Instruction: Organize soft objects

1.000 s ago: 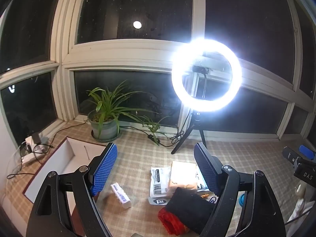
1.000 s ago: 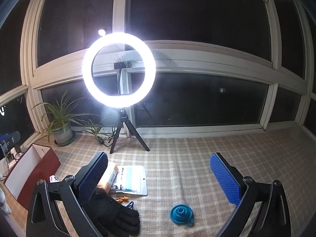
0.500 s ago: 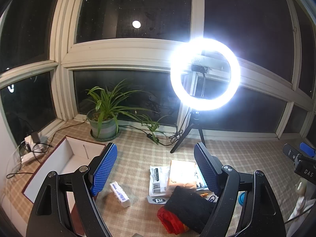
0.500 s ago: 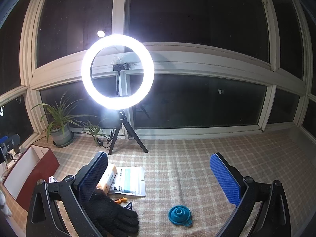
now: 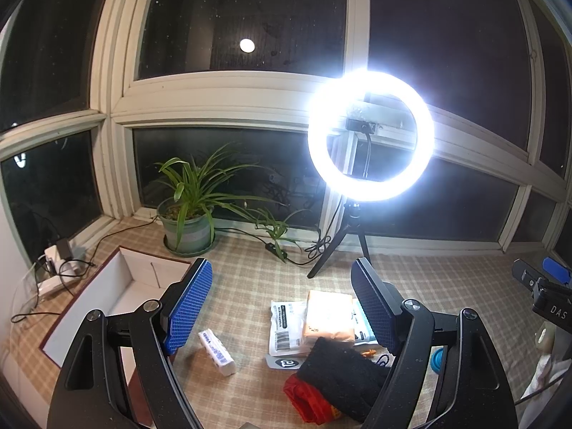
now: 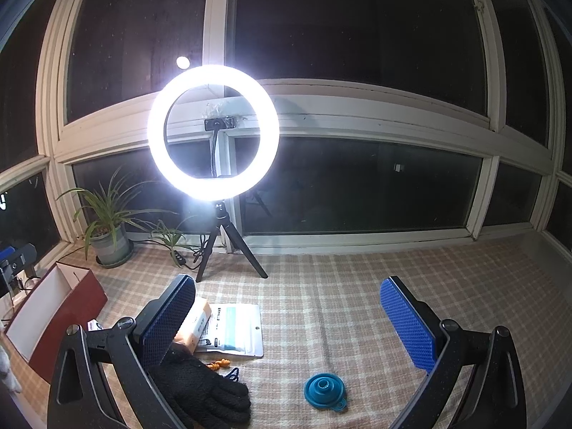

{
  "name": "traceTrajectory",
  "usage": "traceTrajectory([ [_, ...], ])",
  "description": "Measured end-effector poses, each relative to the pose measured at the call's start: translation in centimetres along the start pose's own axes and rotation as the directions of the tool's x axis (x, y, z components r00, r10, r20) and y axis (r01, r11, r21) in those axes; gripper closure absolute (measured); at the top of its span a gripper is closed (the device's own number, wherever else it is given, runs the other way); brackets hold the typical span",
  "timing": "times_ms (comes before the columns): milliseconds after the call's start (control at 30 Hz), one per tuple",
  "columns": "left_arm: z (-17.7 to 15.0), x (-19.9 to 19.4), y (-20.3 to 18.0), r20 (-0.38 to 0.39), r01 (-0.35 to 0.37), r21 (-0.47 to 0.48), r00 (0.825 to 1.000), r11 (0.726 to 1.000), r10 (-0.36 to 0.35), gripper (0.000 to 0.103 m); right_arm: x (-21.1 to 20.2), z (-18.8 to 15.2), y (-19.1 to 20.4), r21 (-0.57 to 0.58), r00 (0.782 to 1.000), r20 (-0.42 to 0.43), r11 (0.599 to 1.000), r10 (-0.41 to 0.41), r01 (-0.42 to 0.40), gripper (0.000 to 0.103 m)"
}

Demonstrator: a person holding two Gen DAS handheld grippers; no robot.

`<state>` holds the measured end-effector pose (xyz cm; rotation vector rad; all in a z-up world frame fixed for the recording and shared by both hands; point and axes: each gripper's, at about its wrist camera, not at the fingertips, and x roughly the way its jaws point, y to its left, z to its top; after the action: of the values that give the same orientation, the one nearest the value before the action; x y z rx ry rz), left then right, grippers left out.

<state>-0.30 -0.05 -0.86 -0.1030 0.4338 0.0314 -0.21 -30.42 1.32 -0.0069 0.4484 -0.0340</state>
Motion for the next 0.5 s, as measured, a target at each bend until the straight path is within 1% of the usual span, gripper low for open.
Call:
traceTrajectory([
  [500,0.02,0.03,-0.2,-0.004,0.003,0.0,1.0,1.0,-0.003,0.023,0.23,0.17,-0.14,-0.008,1.0,0.002,1.0,-0.001,0.001,0.001],
])
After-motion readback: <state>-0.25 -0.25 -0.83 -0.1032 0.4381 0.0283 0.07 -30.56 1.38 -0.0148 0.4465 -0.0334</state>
